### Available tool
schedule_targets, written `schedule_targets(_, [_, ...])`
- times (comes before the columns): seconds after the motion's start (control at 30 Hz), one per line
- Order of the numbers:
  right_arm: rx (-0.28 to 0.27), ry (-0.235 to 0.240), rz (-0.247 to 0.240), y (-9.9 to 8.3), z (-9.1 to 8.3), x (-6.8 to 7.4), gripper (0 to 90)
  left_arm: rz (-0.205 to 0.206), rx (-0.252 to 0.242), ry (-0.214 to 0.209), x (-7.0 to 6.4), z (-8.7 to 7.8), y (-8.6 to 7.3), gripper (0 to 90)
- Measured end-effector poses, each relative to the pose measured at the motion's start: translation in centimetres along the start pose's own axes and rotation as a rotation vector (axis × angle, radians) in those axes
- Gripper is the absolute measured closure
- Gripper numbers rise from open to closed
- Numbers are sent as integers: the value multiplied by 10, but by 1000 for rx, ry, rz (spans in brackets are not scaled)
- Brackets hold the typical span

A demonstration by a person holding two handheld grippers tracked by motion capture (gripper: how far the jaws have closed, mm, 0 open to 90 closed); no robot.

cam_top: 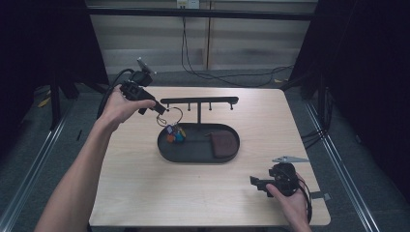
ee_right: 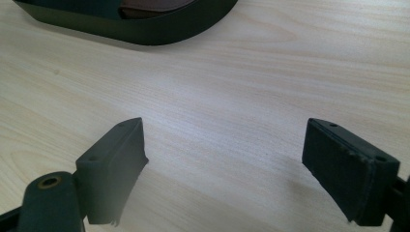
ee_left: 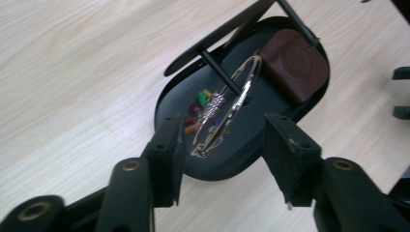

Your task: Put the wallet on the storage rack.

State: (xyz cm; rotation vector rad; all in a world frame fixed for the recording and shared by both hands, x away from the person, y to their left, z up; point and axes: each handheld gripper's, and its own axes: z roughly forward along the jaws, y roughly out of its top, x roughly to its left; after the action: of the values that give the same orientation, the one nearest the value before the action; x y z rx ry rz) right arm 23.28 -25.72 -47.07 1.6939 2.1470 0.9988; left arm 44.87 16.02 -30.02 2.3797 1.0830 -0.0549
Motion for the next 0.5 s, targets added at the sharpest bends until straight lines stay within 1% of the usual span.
schedule_targets(0.07, [-2, 1, -1, 0, 0, 0, 157, -9, 1, -4, 0, 0, -2, 413])
schedule_targets(0.1, [-3, 3, -3, 0, 0, -1, 157, -8, -7, 3, 0, 0, -2, 382])
schedule_targets(0.2, [-3, 4, 5, 1, 1, -1, 156, 1, -39, 10, 1, -2, -6, 328])
schedule_targets(0.23, [-2, 6, 5, 1, 1, -2, 156, -3, -58, 14, 1, -3, -7, 308])
schedule_targets(0.33, [-1, 8, 7, 0, 1, -2, 157, -15, -89, 4, 2, -3, -13, 240])
schedule_targets(0.37, [-1, 8, 4, 0, 1, -2, 156, 9, -103, -8, 1, -3, -15, 203])
schedule_targets(0.4, [-2, 8, 3, 0, 1, -2, 156, 23, -112, -29, 1, -3, -18, 171])
schedule_targets(0.43, [-6, 6, 3, 0, 1, -2, 156, 11, -128, -41, -1, -2, -20, 172])
schedule_targets(0.47, [-5, 3, 8, 0, 0, -2, 157, 28, -144, -45, -2, -3, -23, 191])
schedule_targets(0.5, [-7, 4, 8, 0, -1, -3, 156, 30, -159, -45, -4, -3, -25, 196])
